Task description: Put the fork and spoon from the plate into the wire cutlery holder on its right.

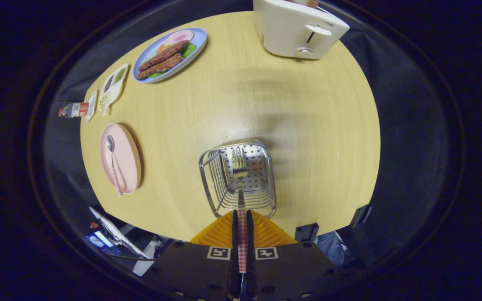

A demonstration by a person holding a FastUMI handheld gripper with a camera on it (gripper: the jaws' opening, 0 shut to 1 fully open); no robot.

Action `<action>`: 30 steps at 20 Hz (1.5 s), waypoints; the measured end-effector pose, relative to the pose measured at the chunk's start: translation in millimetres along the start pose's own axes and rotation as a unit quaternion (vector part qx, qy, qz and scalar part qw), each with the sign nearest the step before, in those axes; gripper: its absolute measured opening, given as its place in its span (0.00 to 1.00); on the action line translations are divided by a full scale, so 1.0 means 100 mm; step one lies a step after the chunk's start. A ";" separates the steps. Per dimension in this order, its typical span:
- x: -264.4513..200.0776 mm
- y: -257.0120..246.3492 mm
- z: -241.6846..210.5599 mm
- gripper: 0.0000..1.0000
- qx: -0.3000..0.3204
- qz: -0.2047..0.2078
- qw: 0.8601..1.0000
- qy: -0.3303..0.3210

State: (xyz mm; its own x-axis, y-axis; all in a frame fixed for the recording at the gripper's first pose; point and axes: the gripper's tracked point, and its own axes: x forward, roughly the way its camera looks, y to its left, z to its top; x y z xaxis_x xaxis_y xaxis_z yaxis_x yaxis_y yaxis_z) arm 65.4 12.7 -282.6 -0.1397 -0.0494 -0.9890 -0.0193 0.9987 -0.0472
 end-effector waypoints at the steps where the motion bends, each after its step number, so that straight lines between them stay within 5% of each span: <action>1: -0.02 0.01 0.02 0.07 -0.003 -0.003 1.000 -0.007; 9: -0.14 0.03 0.07 0.11 0.003 -0.003 0.998 -0.067; 17: -0.45 0.31 -0.03 0.50 -0.020 0.002 0.988 -0.152; 22: -0.58 0.74 -0.08 0.91 -0.029 0.023 0.976 -0.213; 30: -0.58 1.61 -0.02 0.97 -0.058 0.020 0.951 -0.301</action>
State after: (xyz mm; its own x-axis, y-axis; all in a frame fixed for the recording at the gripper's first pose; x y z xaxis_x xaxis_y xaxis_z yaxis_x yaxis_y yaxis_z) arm 68.8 176.6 -232.1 0.4501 0.0392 -0.8921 -0.1407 0.9897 -0.0275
